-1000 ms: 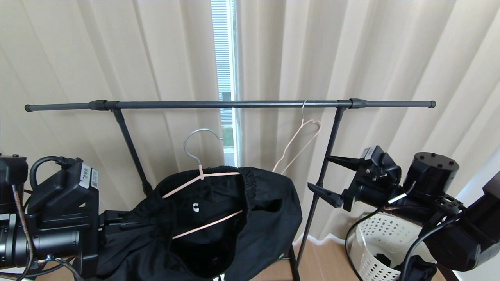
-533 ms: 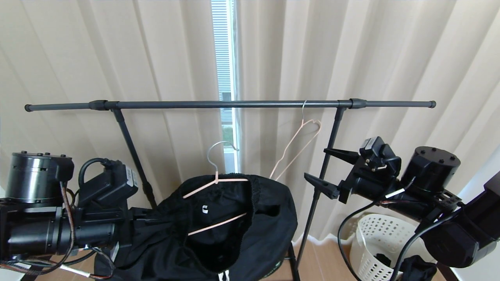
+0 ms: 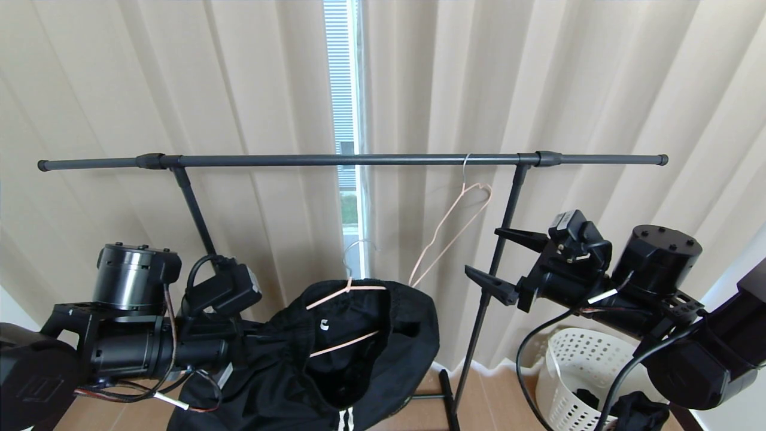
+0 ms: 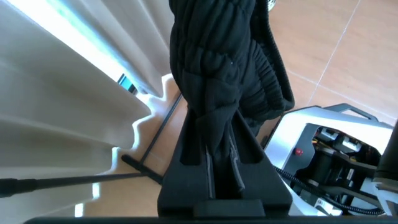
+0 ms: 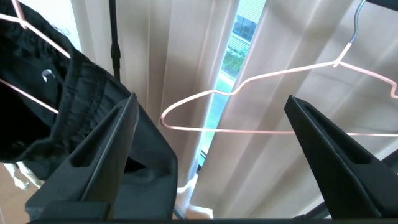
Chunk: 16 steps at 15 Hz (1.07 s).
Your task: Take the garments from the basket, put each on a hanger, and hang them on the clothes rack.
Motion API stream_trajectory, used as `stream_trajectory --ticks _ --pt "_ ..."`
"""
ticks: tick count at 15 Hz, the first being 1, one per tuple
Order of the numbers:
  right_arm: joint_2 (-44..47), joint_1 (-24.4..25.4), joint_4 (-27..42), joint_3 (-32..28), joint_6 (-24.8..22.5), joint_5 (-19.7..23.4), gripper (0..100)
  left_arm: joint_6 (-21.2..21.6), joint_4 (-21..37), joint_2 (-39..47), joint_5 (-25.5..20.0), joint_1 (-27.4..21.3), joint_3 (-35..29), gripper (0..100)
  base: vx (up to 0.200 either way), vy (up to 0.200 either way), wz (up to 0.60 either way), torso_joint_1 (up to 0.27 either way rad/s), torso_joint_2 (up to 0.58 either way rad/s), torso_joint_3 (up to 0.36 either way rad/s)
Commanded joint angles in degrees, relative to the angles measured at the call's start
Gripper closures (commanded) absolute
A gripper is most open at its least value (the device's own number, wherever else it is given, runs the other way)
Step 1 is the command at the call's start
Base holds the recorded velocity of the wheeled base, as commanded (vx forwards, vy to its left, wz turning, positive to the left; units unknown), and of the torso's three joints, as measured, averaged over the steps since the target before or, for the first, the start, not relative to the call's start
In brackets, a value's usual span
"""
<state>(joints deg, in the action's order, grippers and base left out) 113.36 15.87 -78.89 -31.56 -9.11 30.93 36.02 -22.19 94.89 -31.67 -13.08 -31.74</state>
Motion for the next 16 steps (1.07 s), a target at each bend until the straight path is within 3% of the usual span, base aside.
stream_trajectory --ticks 1,9,11,13,16 --pt "0.19 -0.05 -0.22 0.01 -0.03 0.01 0 0.01 -2.95 4.60 1.61 -0.10 0.98 100 0.000 0.000 0.00 0.000 0.00 0.000" --pt "1.07 -0.05 -0.39 0.01 -0.12 0.01 0 -0.43 -11.39 11.72 6.53 0.34 2.04 100 0.000 0.000 0.00 0.000 0.00 0.000" --pt "1.16 -0.05 -0.39 0.01 -0.12 0.01 0 -2.10 -16.22 13.48 8.20 0.25 1.69 100 0.000 0.000 0.00 0.000 0.00 0.000" --pt "1.25 -0.05 -0.39 -0.25 -0.12 0.01 0 -6.67 -22.11 15.59 11.10 0.07 -0.07 100 0.000 0.000 0.00 0.000 0.00 0.000" --pt "1.34 -0.05 -0.39 -0.25 -0.12 0.01 0 -11.85 -23.78 16.47 11.37 0.16 -3.59 100 0.000 0.000 0.00 0.000 0.00 0.000"
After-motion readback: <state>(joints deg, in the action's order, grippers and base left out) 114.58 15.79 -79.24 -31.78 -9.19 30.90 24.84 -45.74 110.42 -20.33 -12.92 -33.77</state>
